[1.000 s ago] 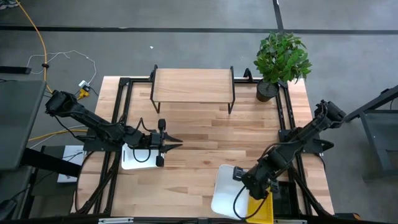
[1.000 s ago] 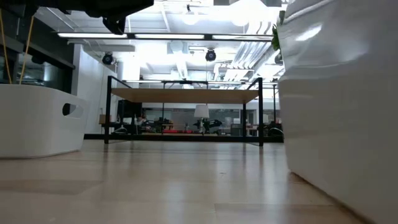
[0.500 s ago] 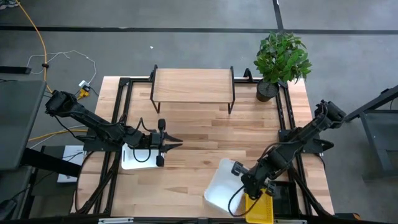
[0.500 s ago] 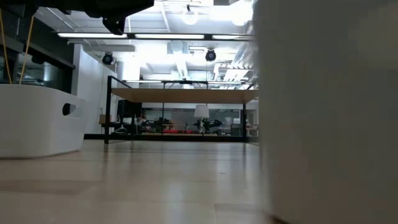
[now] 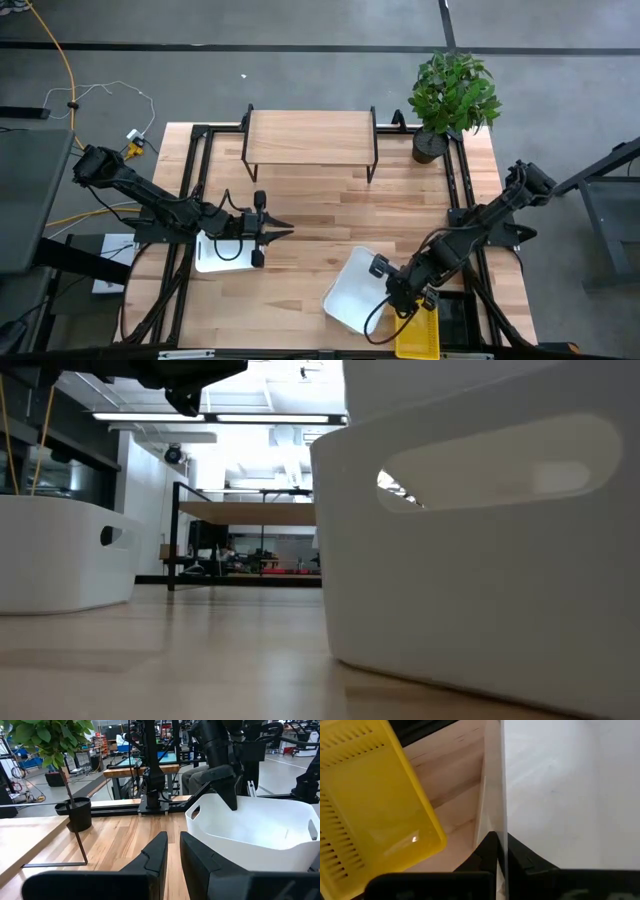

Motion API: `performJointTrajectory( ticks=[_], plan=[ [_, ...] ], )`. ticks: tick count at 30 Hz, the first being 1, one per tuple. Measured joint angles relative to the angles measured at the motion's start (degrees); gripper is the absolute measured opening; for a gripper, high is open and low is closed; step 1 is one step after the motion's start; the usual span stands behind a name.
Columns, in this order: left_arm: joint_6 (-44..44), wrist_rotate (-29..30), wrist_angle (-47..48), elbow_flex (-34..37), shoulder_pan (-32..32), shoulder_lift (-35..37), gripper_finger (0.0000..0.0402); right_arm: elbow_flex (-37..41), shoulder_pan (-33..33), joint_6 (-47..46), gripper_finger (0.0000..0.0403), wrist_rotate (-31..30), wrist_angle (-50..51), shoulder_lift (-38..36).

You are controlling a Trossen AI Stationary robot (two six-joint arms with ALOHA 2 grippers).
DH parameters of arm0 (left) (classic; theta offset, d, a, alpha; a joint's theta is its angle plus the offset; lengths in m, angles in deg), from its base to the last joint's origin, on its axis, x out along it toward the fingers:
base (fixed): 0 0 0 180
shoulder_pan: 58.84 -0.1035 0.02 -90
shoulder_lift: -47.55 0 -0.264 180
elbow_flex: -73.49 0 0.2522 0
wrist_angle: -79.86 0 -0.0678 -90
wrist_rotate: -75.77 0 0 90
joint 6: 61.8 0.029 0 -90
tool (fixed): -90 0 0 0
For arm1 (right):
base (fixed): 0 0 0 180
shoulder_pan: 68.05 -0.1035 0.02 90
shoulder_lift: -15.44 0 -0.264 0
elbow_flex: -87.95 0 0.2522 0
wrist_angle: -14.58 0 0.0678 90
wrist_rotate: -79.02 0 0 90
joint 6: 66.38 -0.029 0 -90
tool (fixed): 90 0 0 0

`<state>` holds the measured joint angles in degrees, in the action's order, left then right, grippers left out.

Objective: Stack baskets on shelf by color
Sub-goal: Stack the top right white bin on the bottom white bin

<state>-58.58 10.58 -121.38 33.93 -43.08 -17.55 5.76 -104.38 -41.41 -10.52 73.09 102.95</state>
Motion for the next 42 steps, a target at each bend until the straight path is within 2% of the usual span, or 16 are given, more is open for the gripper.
performJointTrajectory(
  ticks=[5,20,26,32,42],
  plan=[
    [0.0,0.1,0.0,0.0,0.0,0.0,0.0042,0.0,1.3,-0.5,0.0000,2.6,0.0,0.0],
    [0.0,0.0,0.0,0.0,0.0,0.0,0.0042,0.0,2.3,-5.5,0.0000,5.5,-0.8,0.0],
    [0.0,0.0,0.0,0.0,0.0,0.0,0.0042,0.0,2.4,-5.2,0.0000,7.6,-2.9,0.0],
    [0.0,0.0,0.0,0.0,0.0,0.0,0.0042,0.0,2.4,-1.2,0.0000,7.6,-2.9,0.0],
    [0.0,0.0,0.0,0.0,0.0,0.0,0.0042,0.0,2.4,-1.0,0.0000,8.0,-3.3,0.0]
  ],
)
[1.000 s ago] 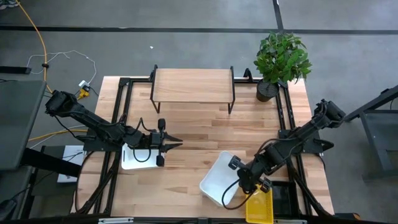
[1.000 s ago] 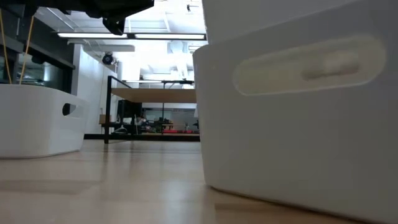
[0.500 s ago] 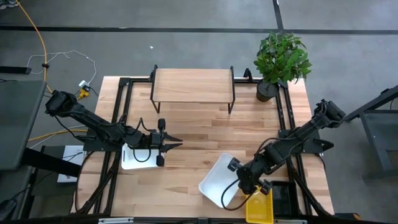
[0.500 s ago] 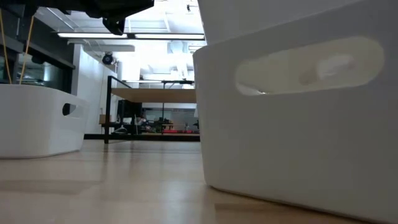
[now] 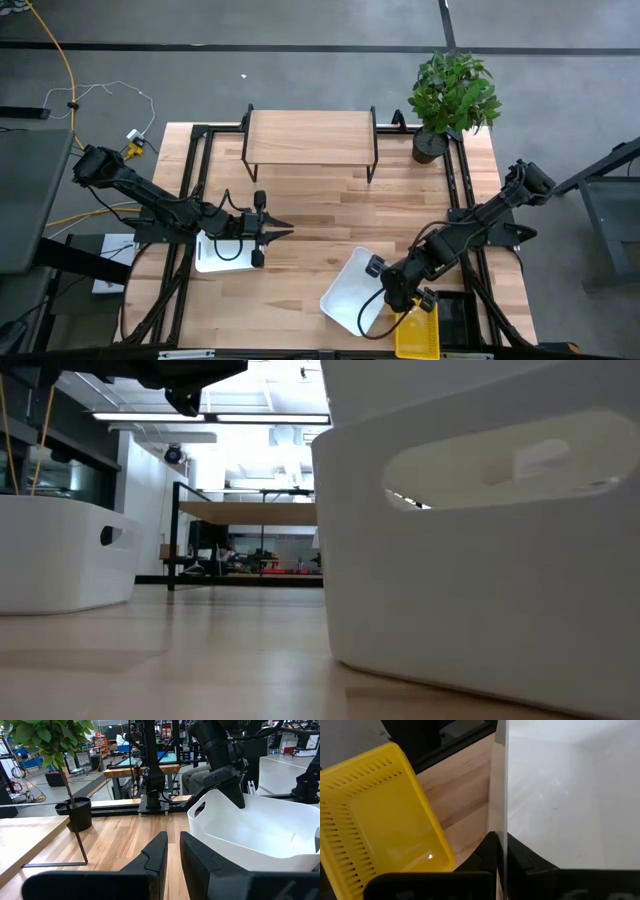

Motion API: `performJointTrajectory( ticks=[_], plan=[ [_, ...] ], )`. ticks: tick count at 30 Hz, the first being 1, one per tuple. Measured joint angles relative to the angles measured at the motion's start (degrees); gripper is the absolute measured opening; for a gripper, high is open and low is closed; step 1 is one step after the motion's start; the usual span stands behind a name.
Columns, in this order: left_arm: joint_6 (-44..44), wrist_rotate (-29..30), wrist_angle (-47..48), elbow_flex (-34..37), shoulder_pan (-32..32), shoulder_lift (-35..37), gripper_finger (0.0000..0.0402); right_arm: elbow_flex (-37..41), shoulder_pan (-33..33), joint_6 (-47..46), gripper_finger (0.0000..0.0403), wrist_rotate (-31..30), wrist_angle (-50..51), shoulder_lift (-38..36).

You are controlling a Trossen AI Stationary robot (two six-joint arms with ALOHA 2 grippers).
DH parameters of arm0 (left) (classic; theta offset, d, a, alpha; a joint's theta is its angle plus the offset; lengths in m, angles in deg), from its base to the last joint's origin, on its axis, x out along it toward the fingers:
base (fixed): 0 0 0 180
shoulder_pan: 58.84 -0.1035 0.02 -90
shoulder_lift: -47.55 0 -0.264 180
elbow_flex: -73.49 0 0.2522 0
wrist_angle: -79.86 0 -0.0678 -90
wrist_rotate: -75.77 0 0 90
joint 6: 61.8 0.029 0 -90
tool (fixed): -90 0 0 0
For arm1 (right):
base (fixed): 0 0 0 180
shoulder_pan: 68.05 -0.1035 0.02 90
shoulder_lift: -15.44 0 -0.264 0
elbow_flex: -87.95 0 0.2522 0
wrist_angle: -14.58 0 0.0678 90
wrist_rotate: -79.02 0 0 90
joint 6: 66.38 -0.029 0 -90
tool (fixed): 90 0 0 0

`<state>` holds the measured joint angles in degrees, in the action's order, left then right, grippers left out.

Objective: Stack baskets on shelf by color
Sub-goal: Stack the top right white bin on the bottom white bin

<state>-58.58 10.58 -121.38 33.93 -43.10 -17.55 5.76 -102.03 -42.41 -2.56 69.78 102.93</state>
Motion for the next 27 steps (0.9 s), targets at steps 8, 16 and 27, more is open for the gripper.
performJointTrajectory(
  ticks=[8,16,27],
  plan=[
    [0.0,0.0,0.0,0.0,0.0,0.0,0.0042,0.0,0.0,1.7,0.0000,1.3,-0.5,0.0],
    [0.0,0.0,0.0,0.0,0.0,0.0,0.0042,0.0,0.9,0.3,0.0000,1.9,-0.5,0.0],
    [0.0,0.0,0.0,0.0,0.0,0.0,0.0042,0.0,1.0,0.4,0.0000,4.1,-2.7,0.0]
  ],
)
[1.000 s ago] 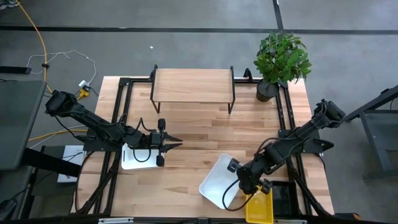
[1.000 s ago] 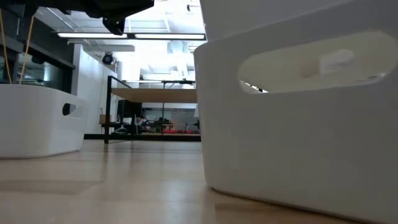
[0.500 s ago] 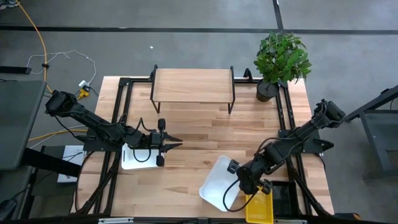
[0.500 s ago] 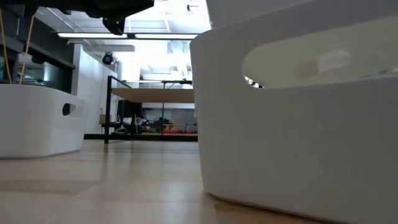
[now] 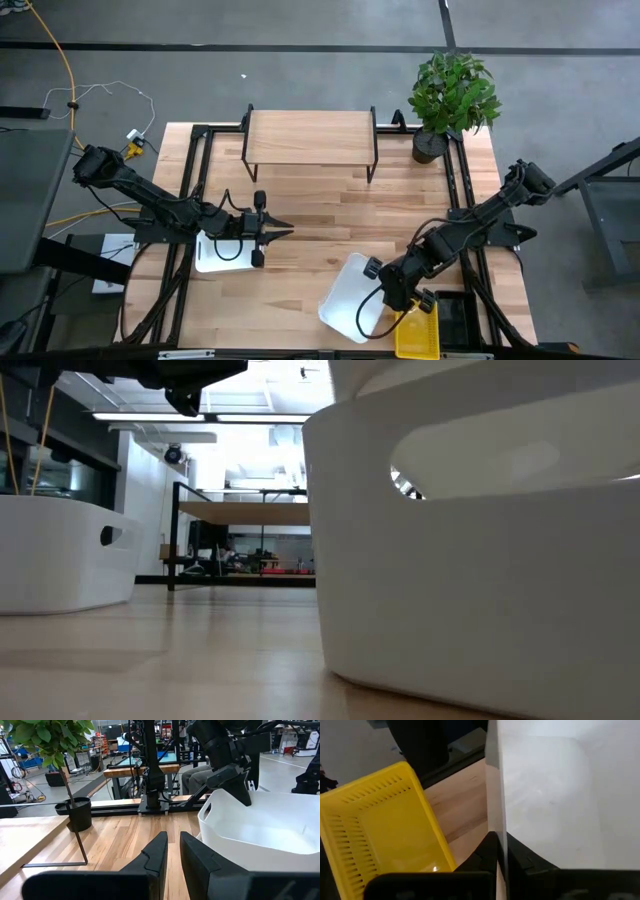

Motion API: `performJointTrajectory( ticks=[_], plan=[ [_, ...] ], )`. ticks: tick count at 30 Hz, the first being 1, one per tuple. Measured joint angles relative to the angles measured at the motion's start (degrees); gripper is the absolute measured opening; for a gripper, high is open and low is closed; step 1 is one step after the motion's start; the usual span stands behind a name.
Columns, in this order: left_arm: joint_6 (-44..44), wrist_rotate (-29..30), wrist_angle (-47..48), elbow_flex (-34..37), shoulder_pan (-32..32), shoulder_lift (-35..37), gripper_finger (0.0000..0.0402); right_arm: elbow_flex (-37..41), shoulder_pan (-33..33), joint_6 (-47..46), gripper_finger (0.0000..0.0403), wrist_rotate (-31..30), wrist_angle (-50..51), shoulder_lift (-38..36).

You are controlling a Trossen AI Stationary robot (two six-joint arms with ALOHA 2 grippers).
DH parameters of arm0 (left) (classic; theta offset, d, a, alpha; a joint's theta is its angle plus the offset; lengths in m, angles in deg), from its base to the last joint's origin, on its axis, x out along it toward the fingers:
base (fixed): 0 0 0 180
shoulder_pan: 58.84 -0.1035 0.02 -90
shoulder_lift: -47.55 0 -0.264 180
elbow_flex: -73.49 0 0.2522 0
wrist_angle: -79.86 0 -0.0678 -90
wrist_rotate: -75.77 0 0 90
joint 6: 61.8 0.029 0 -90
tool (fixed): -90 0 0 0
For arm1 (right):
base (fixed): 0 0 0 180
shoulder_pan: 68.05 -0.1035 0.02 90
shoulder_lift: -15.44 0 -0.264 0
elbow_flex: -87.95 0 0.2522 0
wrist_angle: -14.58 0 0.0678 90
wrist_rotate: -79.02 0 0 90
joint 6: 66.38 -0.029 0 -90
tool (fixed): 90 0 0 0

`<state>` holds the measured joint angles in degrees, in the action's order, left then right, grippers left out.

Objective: Stack baskets on shelf by color
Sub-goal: Stack the top right white bin on the bottom white bin

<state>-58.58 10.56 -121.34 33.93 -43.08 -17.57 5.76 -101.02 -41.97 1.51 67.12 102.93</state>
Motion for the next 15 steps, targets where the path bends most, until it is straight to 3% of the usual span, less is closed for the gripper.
performJointTrajectory(
  ticks=[10,15],
  plan=[
    [0.0,0.0,0.0,0.0,0.0,0.0,0.0042,0.0,0.0,-2.1,0.0003,0.0,0.3,0.0],
    [0.0,0.0,0.0,0.0,0.0,0.0,0.0042,0.0,0.8,-3.2,0.0040,-0.4,0.3,0.0]
  ],
)
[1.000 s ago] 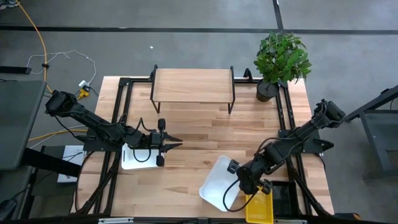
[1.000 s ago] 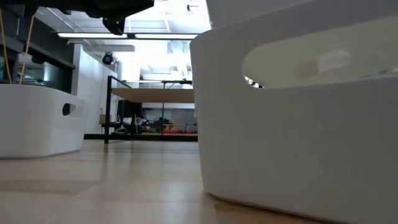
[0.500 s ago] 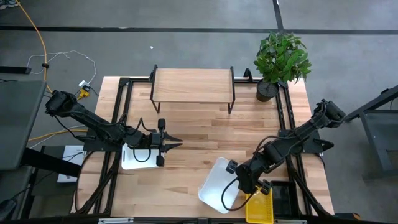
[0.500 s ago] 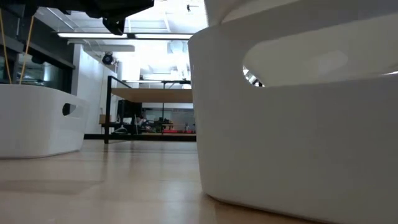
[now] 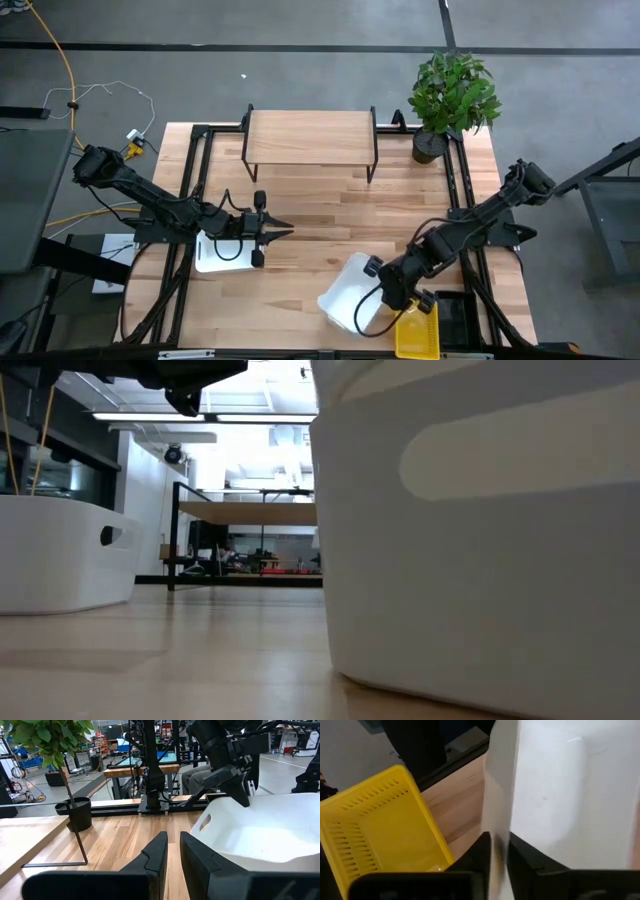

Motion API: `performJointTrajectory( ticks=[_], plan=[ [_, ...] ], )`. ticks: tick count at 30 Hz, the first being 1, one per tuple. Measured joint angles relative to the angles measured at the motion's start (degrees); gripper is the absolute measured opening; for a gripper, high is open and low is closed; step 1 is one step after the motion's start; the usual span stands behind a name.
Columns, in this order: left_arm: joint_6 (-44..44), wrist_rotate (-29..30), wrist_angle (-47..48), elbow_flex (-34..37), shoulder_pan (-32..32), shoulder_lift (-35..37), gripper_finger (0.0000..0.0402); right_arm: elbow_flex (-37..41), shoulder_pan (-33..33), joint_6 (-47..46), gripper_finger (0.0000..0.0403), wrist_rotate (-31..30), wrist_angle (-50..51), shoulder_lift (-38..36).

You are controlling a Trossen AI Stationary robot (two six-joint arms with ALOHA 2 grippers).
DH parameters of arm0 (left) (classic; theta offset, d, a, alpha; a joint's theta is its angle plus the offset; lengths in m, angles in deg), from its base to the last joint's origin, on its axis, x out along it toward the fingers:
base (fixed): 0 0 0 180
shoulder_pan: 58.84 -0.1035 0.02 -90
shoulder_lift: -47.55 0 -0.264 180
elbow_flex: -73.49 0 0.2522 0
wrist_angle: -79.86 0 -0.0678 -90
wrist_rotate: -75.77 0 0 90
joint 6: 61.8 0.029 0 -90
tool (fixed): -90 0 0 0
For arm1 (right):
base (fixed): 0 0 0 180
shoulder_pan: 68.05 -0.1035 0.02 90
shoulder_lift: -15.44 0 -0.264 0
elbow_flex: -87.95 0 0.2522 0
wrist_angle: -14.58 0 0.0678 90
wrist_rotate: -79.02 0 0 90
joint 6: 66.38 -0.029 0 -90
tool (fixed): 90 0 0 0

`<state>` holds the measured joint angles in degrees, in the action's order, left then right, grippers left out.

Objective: Stack baskets on shelf by color
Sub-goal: Stack the top right white bin on the bottom white bin

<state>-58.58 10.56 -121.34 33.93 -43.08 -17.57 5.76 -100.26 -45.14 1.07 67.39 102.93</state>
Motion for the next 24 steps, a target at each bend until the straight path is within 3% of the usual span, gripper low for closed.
performJointTrajectory(
  ticks=[11,18,24],
  plan=[
    [0.0,-0.1,0.0,0.0,0.0,0.0,0.0042,0.0,2.5,0.6,0.0176,-0.2,0.8,0.0],
    [0.0,-0.2,0.0,0.0,0.0,0.0,0.0042,-0.1,2.6,1.3,0.0193,-6.6,2.1,0.0],
    [0.0,-0.2,0.0,0.0,0.0,0.0,0.0042,-0.2,2.6,2.4,0.0193,-7.4,2.5,-0.2]
  ],
)
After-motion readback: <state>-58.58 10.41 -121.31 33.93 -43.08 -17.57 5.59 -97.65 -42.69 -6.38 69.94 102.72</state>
